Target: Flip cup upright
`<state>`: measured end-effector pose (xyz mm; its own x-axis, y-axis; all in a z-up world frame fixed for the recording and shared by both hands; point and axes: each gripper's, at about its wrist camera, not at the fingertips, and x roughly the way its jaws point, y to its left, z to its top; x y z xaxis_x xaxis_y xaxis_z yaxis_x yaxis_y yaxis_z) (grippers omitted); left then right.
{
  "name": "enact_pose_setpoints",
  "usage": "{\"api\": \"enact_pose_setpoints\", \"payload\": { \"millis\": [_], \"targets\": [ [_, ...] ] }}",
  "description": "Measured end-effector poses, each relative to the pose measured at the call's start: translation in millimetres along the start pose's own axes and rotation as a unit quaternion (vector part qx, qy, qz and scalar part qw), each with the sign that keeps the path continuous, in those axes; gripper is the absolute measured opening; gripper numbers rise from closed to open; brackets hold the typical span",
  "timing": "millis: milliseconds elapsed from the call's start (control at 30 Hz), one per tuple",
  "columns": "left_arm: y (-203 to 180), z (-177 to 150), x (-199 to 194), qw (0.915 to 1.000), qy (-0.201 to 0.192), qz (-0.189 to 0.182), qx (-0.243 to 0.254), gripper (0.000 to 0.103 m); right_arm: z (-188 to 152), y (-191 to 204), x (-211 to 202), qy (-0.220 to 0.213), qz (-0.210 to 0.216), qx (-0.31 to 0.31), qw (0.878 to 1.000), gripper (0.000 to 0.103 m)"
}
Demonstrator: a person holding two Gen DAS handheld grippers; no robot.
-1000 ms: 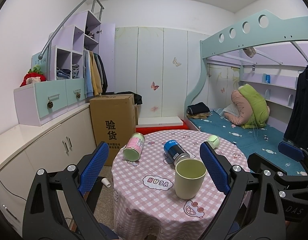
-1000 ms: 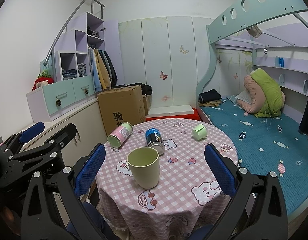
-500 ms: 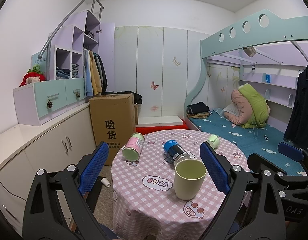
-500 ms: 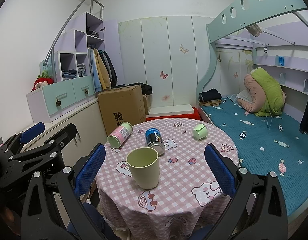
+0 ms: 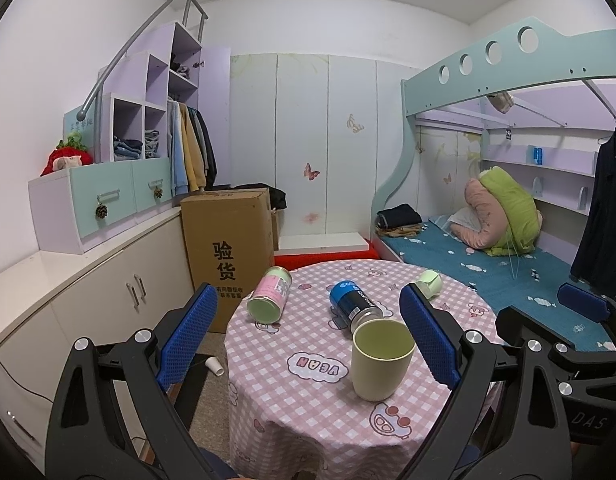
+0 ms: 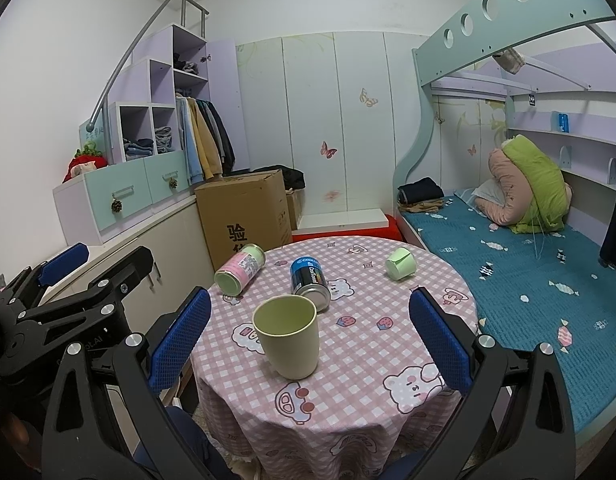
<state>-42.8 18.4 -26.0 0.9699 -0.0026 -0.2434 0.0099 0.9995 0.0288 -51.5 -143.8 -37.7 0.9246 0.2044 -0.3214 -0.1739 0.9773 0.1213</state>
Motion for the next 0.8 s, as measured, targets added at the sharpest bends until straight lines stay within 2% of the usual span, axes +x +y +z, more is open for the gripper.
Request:
{"api": "enact_pose_setpoints", "payload": {
  "millis": [333,533,800],
  "targets": [
    [-2.7,-2.6,1.7,1.0,0.001,0.001,0.005,0.093,-1.1,-0.5,2.5,0.001,-0.001,0.001,1.0,0.096],
    [0.5,-3.2,-1.7,0.9997,-0.022,-0.005,0.002,0.094,-3.4,-1.9,1.3,-0.002,0.005,0.005,1.0,0.096],
    [-2.4,-2.8,0.9,0.9998,-0.017,-0.002,0.006,0.094,-6.0,-2.7,2.9,0.001,0.004,0.008,1.0,0.096]
  ]
}}
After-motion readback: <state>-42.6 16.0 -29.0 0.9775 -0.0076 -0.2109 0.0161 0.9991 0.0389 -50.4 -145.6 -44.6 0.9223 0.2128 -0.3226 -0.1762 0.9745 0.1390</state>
